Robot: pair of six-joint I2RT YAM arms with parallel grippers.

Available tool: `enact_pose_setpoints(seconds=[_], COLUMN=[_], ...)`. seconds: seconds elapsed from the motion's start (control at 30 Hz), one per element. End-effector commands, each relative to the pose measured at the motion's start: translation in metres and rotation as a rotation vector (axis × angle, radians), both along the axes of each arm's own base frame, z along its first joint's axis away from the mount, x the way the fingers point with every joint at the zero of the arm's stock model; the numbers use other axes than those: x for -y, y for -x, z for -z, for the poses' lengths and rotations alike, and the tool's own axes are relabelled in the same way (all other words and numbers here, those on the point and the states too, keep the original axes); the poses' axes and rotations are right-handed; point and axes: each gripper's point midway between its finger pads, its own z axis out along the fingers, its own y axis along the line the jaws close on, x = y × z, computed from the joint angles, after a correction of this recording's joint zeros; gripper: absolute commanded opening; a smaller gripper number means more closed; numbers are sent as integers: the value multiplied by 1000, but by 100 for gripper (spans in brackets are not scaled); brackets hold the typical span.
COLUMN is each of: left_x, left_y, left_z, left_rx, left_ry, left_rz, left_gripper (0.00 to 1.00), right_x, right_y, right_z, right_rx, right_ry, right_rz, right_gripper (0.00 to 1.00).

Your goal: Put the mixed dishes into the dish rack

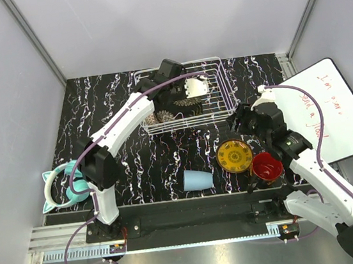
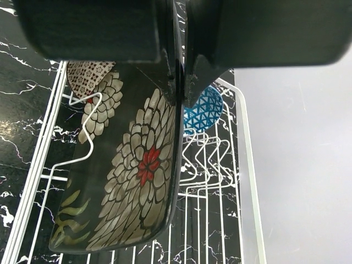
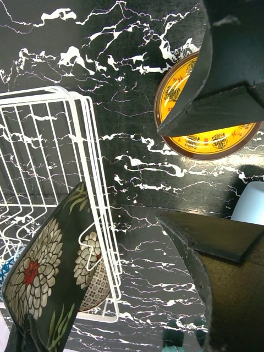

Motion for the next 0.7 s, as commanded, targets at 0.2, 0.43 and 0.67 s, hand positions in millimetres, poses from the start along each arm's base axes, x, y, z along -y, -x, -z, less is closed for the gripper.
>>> enact_pose_setpoints(seconds=[0.2, 0.43, 0.67], left_x=[-10, -13, -18], left_y=[-21, -20, -23], left_z=[-42, -49, -56], left_rx=[151, 162, 176], left_ry=[31, 43, 76], left_rz=[-74, -92, -128], left_gripper=[72, 82, 82], right_x=[5, 5, 4], right_y=[-3, -3, -3], right_z=[-12, -9, -8], right_rx=[27, 14, 11], right_ry=[-17, -10, -5], right_rz=[34, 31, 24], right_gripper=[65, 65, 65])
